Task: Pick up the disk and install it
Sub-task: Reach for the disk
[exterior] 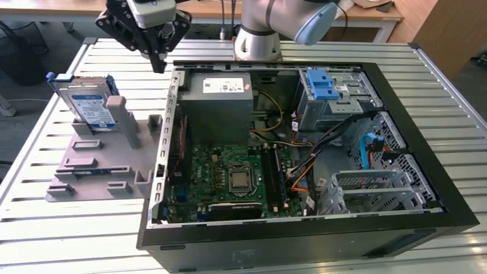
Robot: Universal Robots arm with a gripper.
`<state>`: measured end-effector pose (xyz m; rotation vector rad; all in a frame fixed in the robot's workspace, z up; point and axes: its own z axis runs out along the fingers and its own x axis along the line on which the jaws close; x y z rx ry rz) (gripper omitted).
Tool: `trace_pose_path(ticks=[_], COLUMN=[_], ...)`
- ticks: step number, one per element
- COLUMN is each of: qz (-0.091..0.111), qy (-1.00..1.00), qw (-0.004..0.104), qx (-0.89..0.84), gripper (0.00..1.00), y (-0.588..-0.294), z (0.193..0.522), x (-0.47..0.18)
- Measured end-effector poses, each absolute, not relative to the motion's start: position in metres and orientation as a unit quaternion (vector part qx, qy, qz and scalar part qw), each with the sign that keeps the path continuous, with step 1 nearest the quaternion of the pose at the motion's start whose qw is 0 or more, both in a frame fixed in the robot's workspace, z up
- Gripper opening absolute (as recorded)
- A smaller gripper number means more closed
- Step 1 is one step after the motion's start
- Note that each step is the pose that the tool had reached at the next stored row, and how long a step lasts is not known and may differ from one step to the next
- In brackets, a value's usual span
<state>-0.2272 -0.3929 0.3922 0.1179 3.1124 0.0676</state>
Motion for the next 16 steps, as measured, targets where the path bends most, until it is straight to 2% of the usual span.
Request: trace_pose_path(ticks=[16], qz=[0.022], qy=[0.999], qw=[0.013], qx=[0.038], gripper=[0.11], y=[-0.3926], z=[0.3922], x=[-0.2339])
